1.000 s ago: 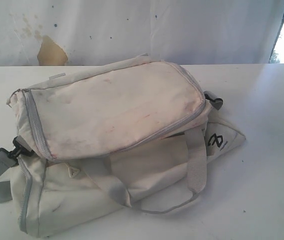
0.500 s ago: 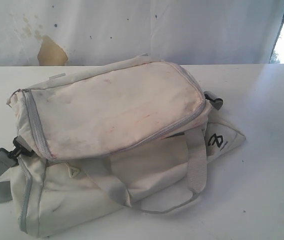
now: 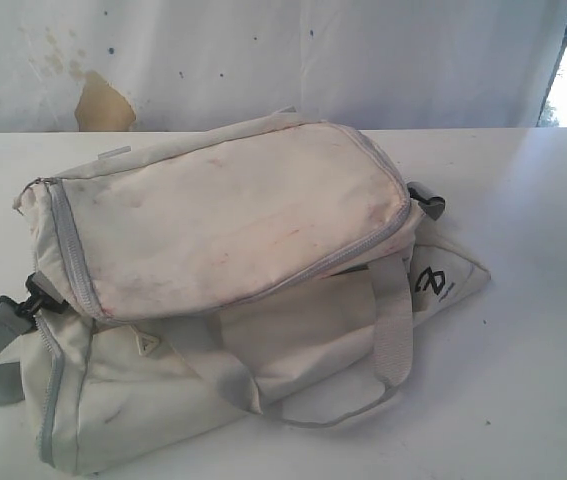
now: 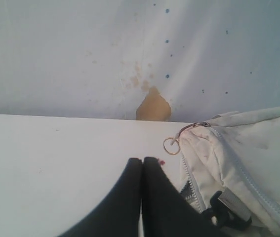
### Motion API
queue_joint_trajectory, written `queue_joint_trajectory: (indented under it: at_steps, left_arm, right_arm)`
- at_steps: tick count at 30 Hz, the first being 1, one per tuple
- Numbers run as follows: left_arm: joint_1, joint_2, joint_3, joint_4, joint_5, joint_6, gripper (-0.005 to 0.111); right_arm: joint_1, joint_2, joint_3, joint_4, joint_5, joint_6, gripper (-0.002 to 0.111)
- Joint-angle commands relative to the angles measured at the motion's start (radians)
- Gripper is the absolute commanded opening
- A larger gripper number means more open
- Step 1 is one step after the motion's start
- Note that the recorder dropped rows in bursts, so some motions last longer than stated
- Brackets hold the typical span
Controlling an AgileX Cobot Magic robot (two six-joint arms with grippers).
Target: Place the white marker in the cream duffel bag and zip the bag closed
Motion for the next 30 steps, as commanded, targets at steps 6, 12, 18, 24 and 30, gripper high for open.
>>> queue_joint_trajectory:
  at_steps: [6, 12, 18, 24, 30]
  left_arm:
    - [0.003, -0.004, 0.005, -0.042, -0.002, -0.004, 0.000]
    - [0.003, -0.004, 0.005, -0.022, -0.002, 0.073, 0.000]
    - [0.003, -0.004, 0.005, -0.028, 0.013, 0.120, 0.000]
    - [0.003, -0.004, 0.005, -0.054, 0.020, 0.120, 0.000]
    - [0.003, -0.004, 0.005, -0.066, 0.020, 0.120, 0.000]
  right_arm:
    - [-0.002, -0.004, 0.004, 0.001, -0.002, -0.001, 0.000]
    - [-0.002, -0.004, 0.004, 0.001, -0.002, -0.001, 0.000]
    - [-0.002, -0.004, 0.004, 0.001, -0.002, -0.001, 0.000]
    - [-0.002, -0.004, 0.004, 0.001, -0.002, -0.001, 0.000]
    - [-0.002, -0.004, 0.004, 0.001, -0.002, -0.001, 0.000]
